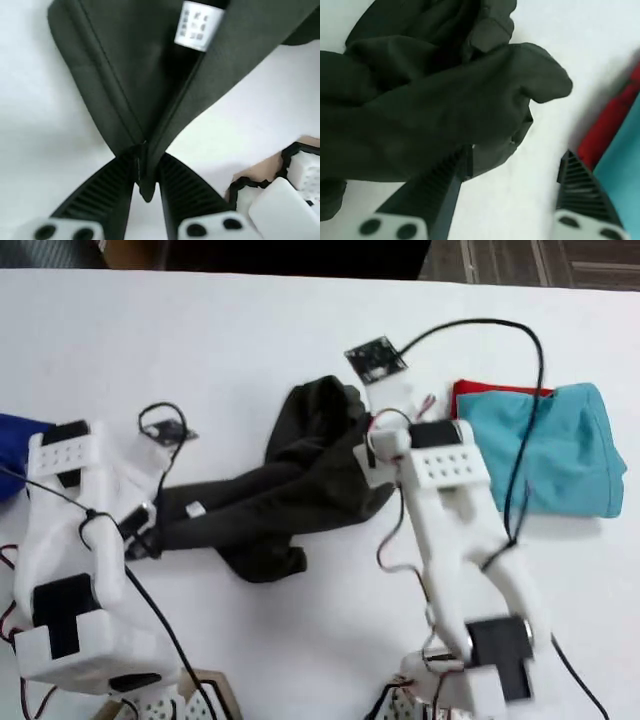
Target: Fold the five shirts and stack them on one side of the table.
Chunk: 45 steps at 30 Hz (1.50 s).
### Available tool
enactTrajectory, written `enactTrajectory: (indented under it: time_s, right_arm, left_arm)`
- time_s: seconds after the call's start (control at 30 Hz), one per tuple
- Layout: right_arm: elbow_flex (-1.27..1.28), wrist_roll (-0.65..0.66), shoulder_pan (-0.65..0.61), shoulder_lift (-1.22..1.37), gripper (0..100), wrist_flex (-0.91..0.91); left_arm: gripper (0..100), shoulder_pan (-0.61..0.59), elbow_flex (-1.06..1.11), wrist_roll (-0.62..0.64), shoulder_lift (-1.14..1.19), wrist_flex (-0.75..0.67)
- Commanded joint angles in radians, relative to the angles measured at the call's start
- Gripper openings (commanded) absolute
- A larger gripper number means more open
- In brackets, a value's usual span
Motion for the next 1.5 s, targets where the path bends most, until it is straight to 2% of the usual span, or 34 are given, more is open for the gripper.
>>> enactTrajectory:
  time_s: [0.0,0.07,0.2,0.27,0.33,0.37,0.4,0.47,0.73,0.93,1.07,1.17,1.3,1.4,1.47]
  right_arm:
    - [-0.161,-0.006,-0.004,0.136,28.0,0.042]
    - [-0.226,-0.006,-0.005,0.209,28.0,0.117]
    - [-0.284,0.003,-0.004,0.314,25.9,0.203]
    - [-0.285,0.008,-0.004,0.335,17.3,0.223]
    - [-0.282,0.029,-0.005,0.334,2.8,0.24]
    - [-0.284,0.031,-0.005,0.325,0.9,0.252]
    - [-0.285,0.032,-0.005,0.309,3.8,0.275]
    - [-0.284,0.037,-0.013,0.252,1.5,0.329]
    - [-0.264,0.106,-0.074,-0.153,2.1,0.61]
    - [0.011,0.121,-0.074,-0.317,2.1,0.588]
    - [0.199,0.255,-0.074,-0.285,2.1,0.516]
    - [0.222,0.298,-0.074,-0.242,2.3,0.53]
    - [0.138,0.365,-0.076,-0.254,13.9,0.645]
    - [0.055,0.368,-0.071,-0.352,23.8,0.657]
    - [0.014,0.362,-0.074,-0.412,26.6,0.656]
  left_arm:
    - [3,-0.011,0.056,-0.003,-0.046,-0.054]
    - [3,-0.011,0.084,0.028,-0.049,-0.094]
    - [3,-0.009,0.087,0.175,-0.051,-0.189]
    - [3,-0.009,0.096,0.258,-0.051,-0.259]
    - [3,-0.011,0.097,0.351,-0.048,-0.322]
    - [3,-0.011,0.097,0.396,-0.048,-0.345]
    - [3,-0.009,0.097,0.434,-0.048,-0.362]
    - [3,0.006,0.096,0.474,-0.046,-0.39]
    - [3,0.132,0.154,0.479,-0.044,-0.417]
    - [3,0.161,0.205,0.482,-0.044,-0.466]
    - [3,0.158,0.2,0.482,-0.044,-0.466]
    - [3,0.161,0.2,0.482,-0.044,-0.476]
    - [3,0.158,0.2,0.48,-0.044,-0.482]
    - [3,0.158,0.2,0.48,-0.044,-0.482]
    - [3,0.158,0.2,0.48,-0.044,-0.486]
